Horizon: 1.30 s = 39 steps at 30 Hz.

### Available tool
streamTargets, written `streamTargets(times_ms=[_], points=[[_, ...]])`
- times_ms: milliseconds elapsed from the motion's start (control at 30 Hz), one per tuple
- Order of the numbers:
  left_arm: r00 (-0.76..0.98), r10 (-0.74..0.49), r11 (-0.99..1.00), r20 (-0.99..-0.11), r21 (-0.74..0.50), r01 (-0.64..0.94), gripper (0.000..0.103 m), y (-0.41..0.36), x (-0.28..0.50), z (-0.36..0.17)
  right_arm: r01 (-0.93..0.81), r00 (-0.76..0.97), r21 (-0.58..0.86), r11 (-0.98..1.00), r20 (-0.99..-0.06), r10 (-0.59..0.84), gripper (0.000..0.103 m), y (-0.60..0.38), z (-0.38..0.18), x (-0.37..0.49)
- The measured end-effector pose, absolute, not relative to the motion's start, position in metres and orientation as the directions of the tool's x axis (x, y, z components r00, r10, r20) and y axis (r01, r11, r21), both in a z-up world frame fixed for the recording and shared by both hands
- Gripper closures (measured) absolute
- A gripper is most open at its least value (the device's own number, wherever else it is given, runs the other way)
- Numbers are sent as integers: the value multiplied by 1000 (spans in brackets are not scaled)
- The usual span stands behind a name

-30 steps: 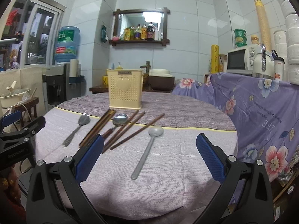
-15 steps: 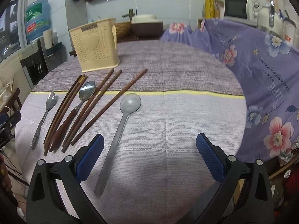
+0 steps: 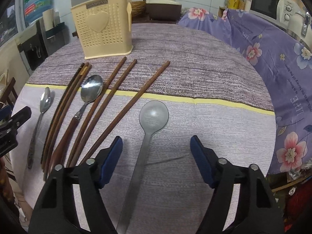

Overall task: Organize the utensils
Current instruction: 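Lower the left tool onto the silver spoon and close on its handle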

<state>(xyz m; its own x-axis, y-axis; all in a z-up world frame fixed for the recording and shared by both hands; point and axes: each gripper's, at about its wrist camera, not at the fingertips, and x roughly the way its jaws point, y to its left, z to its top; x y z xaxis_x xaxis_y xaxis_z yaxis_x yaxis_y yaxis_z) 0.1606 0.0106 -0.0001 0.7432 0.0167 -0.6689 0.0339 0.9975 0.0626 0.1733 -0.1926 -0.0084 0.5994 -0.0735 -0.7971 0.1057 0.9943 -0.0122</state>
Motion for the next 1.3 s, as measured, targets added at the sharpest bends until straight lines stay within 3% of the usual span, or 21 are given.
streamTargets(times_ms=[133,267,533,1000,1167,1300], points=[[733,19,999,-680,50,20,5,14,165,-3,132,592,12,991,-803,-69,43,-195,-9,182],[719,14,999,-695,31,10,5,18,170,-5,131,590,10,991,-804,-69,53,-191,-8,194],[678,-7,1000,-735,6,17,5,12,181,-7,141,583,17,990,-809,-70,54,-193,-8,206],[600,36,999,-799,40,-7,43,-11,218,-18,136,587,16,991,-806,-68,55,-193,-8,204],[601,44,998,-798,55,0,65,-20,224,-17,136,591,14,991,-803,-70,56,-191,-8,206],[604,51,997,-796,71,9,65,-24,229,-16,128,592,13,992,-803,-66,64,-190,-8,209]])
